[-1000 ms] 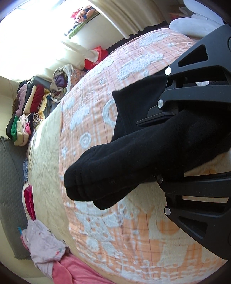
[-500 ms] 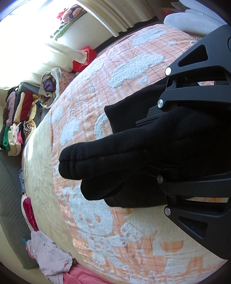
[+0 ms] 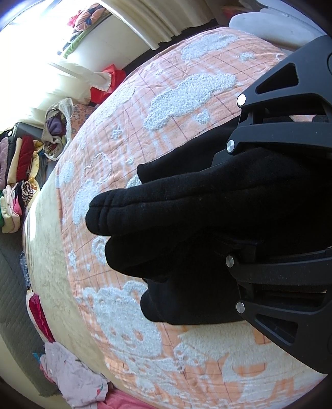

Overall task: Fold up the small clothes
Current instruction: 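Fold the gripped side over the sweatshirt with the right tool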

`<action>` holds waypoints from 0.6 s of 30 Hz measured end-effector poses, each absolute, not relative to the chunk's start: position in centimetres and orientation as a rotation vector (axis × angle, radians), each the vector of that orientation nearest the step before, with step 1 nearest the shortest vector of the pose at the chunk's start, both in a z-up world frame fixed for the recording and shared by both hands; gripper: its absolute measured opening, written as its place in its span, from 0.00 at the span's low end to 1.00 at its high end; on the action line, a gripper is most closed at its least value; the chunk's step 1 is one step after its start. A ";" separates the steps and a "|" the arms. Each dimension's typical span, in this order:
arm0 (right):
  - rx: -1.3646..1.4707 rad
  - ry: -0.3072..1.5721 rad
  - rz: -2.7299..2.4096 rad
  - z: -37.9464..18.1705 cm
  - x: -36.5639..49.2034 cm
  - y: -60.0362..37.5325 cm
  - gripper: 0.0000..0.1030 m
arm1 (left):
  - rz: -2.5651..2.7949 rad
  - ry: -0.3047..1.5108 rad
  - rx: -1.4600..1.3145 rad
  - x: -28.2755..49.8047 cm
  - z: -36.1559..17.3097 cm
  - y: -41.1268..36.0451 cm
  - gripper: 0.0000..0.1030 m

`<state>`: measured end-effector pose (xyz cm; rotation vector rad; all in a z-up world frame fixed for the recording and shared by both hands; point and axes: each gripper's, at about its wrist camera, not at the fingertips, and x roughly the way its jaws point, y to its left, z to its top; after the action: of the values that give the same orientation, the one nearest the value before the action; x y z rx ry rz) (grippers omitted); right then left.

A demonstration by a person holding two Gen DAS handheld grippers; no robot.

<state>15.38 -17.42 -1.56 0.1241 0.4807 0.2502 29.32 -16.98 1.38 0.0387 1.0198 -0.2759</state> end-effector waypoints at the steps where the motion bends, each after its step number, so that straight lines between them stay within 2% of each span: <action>1: 0.140 0.486 0.251 -1.7 15.5 -17.6 0.08 | -0.275 1.023 0.044 29.5 1.2 -17.3 0.29; 15: 0.289 0.557 0.252 -3.2 16.3 -20.1 0.09 | -0.268 1.055 0.090 30.4 -0.9 -19.6 0.40; 18: 0.303 0.572 0.244 -3.5 16.2 -20.3 0.14 | -0.272 1.061 0.098 30.6 -1.1 -19.9 0.45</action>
<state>16.21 -20.32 -3.50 0.3026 0.5715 0.2442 30.58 -19.94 -1.06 0.0982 1.0608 -0.2719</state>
